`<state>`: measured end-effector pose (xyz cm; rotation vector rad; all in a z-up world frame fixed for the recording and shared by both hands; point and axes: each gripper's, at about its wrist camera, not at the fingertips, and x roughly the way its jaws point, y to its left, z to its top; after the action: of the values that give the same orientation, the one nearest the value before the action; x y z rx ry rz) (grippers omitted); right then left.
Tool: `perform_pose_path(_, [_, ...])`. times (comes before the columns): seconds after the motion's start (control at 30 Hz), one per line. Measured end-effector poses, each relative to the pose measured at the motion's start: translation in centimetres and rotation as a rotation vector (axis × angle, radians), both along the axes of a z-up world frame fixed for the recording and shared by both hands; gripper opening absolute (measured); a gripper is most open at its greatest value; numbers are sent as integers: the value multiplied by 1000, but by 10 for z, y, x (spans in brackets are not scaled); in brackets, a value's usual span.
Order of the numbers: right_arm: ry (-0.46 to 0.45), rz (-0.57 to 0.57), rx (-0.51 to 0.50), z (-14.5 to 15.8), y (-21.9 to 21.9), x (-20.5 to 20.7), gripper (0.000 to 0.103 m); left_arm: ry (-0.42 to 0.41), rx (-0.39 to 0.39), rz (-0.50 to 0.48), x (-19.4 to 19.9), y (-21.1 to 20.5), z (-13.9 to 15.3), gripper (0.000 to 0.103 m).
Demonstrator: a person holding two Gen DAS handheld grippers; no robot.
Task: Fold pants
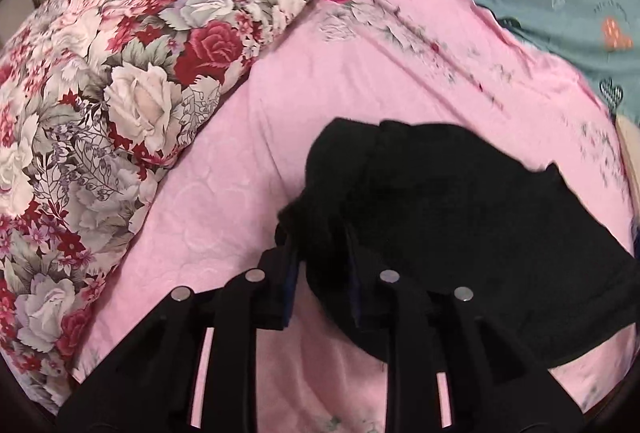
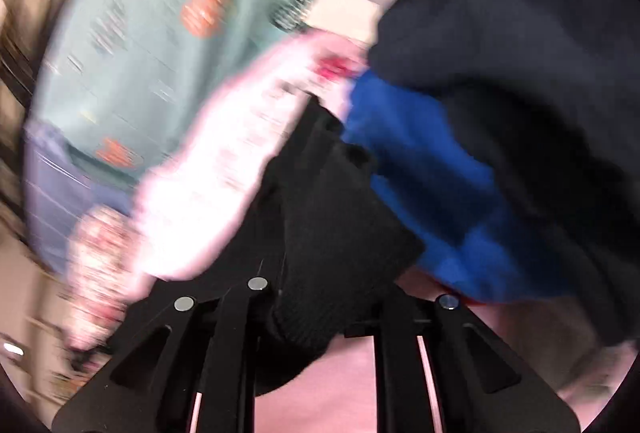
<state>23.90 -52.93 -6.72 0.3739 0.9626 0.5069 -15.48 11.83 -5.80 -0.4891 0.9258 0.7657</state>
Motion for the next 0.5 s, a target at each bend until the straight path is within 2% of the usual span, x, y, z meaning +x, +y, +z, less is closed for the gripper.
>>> perform_pose_path(0.07, [57, -3, -114, -20, 8, 3, 18, 10, -1, -5, -10, -2, 1, 33])
perform_pose_path(0.13, [81, -26, -84, -29, 5, 3, 26, 11, 13, -2, -24, -3, 7, 39])
perform_pose_path(0.17, [94, -43, -42, -31, 0, 4, 41, 16, 30, -1, -32, -5, 11, 44])
perform_pose_path(0.23, [106, -57, 1, -36, -6, 5, 39, 30, 66, 13, -44, -9, 21, 43])
perform_pose_path(0.3, [114, -43, 40, -36, -11, 5, 17, 12, 77, 26, -51, -10, 32, 43])
perform_pose_path(0.37, [103, -56, 74, -26, -16, 3, 16, -39, 79, 2, -49, -18, 43, 44])
perform_pose_path(0.43, [86, -53, 17, -18, -17, -3, 17, -77, 94, -52, -35, -31, 51, 50])
perform_pose_path(0.47, [86, -49, -48, -18, -14, -5, 20, -87, 101, -88, -24, -38, 53, 53])
perform_pose_path(0.5, [84, -40, -111, -18, -10, -7, 31, -94, 104, -125, -12, -46, 53, 53])
